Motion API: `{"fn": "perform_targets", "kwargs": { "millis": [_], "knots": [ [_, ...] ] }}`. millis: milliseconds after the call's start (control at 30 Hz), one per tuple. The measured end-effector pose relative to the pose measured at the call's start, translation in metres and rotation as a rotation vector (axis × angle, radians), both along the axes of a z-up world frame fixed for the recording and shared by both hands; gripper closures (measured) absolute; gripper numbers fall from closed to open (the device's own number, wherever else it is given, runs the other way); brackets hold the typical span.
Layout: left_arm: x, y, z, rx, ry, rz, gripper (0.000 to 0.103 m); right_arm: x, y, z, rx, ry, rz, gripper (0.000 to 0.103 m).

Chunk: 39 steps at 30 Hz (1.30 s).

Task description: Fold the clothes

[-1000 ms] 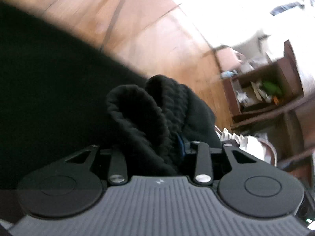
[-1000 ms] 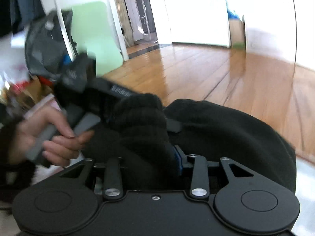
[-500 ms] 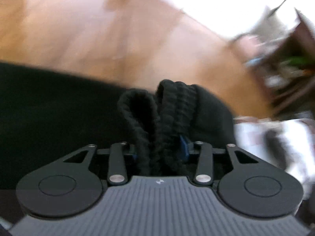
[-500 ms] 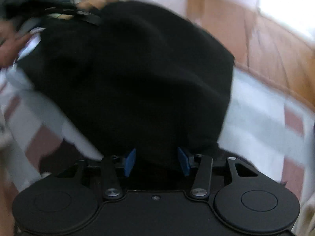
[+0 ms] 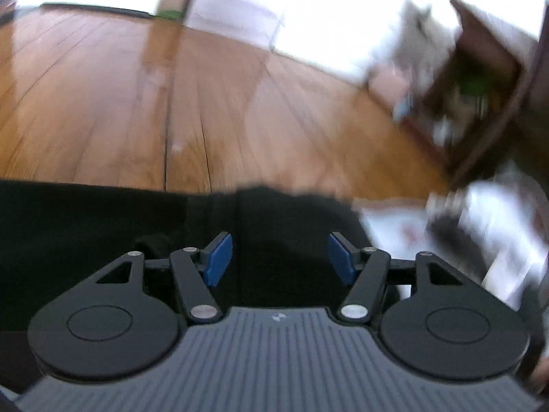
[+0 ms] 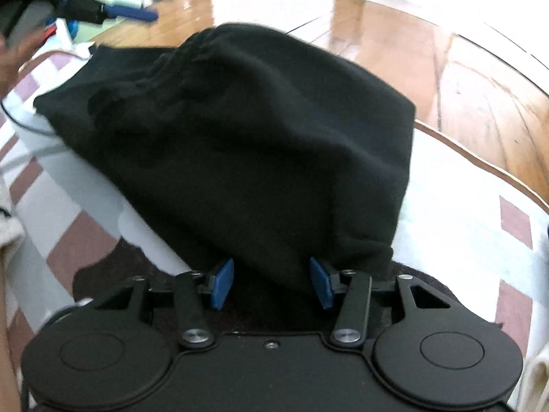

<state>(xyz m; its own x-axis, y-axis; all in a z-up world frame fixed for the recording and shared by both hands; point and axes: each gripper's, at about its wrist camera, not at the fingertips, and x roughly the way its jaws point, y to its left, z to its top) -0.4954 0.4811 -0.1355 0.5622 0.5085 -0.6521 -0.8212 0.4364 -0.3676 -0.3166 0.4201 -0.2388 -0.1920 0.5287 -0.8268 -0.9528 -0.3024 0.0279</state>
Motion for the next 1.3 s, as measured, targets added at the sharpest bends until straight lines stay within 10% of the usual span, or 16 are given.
{"fn": "perform_targets", "kwargs": {
  "millis": [200,533,700,1000,1100,1233,1300],
  "knots": [
    [0.002,-0.012,-0.044,-0.123,0.299,-0.047,0.082,0.033,-0.012,0.044,0.133,0.176,-0.022,0.048],
    [-0.068,-0.009,-0.051,-0.258,0.109,0.093,0.088,0.022,0.054,0.039,0.164,0.124,-0.044,0.042],
    [-0.079,-0.009,-0.066,-0.328,0.022,0.136,0.094,-0.01,0.112,0.032,0.205,-0.05,-0.064,0.041],
    [-0.062,0.0,-0.081,-0.319,0.019,0.117,0.096,0.005,0.177,0.001,-0.025,0.108,-0.153,0.037],
    [-0.078,-0.003,-0.074,-0.299,-0.014,0.156,0.093,-0.007,0.167,0.009,-0.006,0.06,-0.155,0.037],
    [-0.129,-0.009,-0.051,-0.147,0.13,0.431,0.036,-0.04,0.127,0.028,0.02,0.148,0.018,0.038],
    [-0.169,-0.011,-0.052,-0.166,0.1,0.599,0.036,-0.054,0.108,0.029,-0.004,0.199,0.091,0.038]
  ]
}}
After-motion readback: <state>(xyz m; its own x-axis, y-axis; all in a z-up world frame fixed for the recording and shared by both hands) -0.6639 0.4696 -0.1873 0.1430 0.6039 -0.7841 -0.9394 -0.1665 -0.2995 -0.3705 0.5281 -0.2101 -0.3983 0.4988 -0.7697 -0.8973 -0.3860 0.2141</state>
